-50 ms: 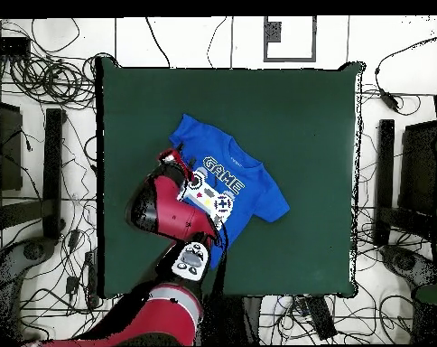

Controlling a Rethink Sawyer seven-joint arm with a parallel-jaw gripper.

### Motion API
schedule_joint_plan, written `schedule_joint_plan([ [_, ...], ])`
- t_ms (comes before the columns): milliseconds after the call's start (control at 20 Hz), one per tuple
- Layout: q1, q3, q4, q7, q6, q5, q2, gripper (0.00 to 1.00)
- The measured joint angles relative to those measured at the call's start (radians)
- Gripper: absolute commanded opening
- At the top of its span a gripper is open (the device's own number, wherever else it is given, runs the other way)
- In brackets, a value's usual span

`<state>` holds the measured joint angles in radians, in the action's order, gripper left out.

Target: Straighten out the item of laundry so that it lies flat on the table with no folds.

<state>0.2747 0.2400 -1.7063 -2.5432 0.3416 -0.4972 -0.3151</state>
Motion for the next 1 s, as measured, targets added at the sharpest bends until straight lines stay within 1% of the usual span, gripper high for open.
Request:
schedule_joint_plan([
  [400,0.0,0.0,0.005,0.0,0.0,0.0,0.039,1.0],
  [1000,0.0,0.0,0.007,0.0,0.0,0.0,0.041,1.0],
])
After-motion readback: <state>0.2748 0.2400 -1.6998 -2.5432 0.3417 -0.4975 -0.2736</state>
